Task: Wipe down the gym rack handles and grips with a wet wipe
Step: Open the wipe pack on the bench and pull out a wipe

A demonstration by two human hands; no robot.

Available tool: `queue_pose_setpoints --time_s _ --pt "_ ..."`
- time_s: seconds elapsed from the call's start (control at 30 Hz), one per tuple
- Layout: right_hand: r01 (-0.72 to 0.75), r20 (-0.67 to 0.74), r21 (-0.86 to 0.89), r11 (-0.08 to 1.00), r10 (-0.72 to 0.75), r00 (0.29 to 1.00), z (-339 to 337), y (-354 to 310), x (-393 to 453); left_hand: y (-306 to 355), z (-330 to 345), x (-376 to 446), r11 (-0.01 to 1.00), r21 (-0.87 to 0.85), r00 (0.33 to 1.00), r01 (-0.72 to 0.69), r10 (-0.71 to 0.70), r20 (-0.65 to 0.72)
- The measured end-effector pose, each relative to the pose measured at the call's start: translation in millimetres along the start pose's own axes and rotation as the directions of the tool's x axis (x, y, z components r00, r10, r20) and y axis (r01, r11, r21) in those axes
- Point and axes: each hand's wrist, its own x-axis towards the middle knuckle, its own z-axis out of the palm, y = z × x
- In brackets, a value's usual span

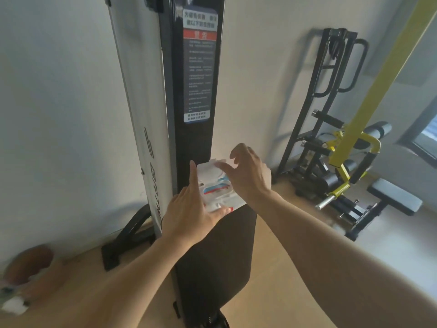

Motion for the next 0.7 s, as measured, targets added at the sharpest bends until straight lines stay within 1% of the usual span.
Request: queue_pose_setpoints --time_s 0.03,0.07,0.13,0.17,0.23,0.3,0.33,0.37,0.43,0.47,0.5,0.57,0.6,0.7 --pt "0.017 0.03 -0.001 1.0 -0.017 0.999 0.9 -2.1 2.2 0.5 -0.6 -0.3 1.0 -0.008 1.0 0.006 -0.006 0.008" --pt "0.047 0.121 0.021 0.999 -0.049 0.991 0.5 -4.3 2.3 0.5 -0.7 -0.4 1.0 -0.019 1.0 0.012 -0.012 0.015" --pt "0.107 0.353 0.082 0.991 -0.129 0.927 1.9 -5.6 0.9 0.2 0.1 -1.7 0.999 -0.043 1.0 0.019 -0.019 0.01" --pt "0.147 0.43 0.07 0.987 -0.162 0.888 3.1 -5.4 0.6 0.1 0.7 -2.0 0.999 -0.039 1.0 0.014 -0.015 -0.008" --pt "0.231 0.509 0.01 0.973 -0.204 0.837 3.7 -3.4 2.0 -0.6 2.7 -1.1 1.0 0.018 1.0 -0.012 0.012 -0.029" --pt "0.291 0.546 -0.002 0.957 -0.243 0.802 -1.0 -2.7 5.8 -1.8 5.2 0.3 0.997 0.07 1.0 -0.025 0.025 -0.003" --pt "0.311 0.548 -0.012 0.95 -0.254 0.797 -5.3 -1.3 9.0 -2.3 6.1 0.6 0.996 0.086 1.0 -0.029 0.028 0.011" --pt "0.309 0.534 -0.045 0.95 -0.239 0.811 -11.7 0.3 12.7 -2.8 6.8 0.6 0.995 0.095 0.999 -0.036 0.035 0.018" --pt "0.326 0.494 -0.172 0.93 -0.205 0.845 -24.9 4.9 20.2 -3.9 8.0 -0.6 0.993 0.104 0.999 -0.053 0.052 0.017" --pt "0.334 0.504 -0.23 0.914 -0.182 0.844 -29.2 8.0 23.0 -4.8 8.6 -1.4 0.992 0.107 0.998 -0.061 0.061 0.007" --pt "0.322 0.532 -0.26 0.91 -0.144 0.834 -32.2 10.0 24.5 -5.5 9.4 -2.0 0.991 0.117 0.997 -0.072 0.074 -0.01" --pt "0.246 0.593 -0.26 0.934 -0.047 0.804 -34.1 10.1 23.7 -6.4 11.1 -3.4 0.982 0.156 0.992 -0.104 0.114 -0.055" --pt "0.212 0.598 -0.262 0.941 -0.014 0.802 -32.2 10.0 22.7 -6.6 11.6 -4.3 0.977 0.175 0.988 -0.126 0.139 -0.069" --pt "0.159 0.526 -0.334 0.929 0.044 0.85 -26.2 6.9 18.4 -7.0 11.7 -6.0 0.962 0.193 0.975 -0.194 0.211 -0.07"
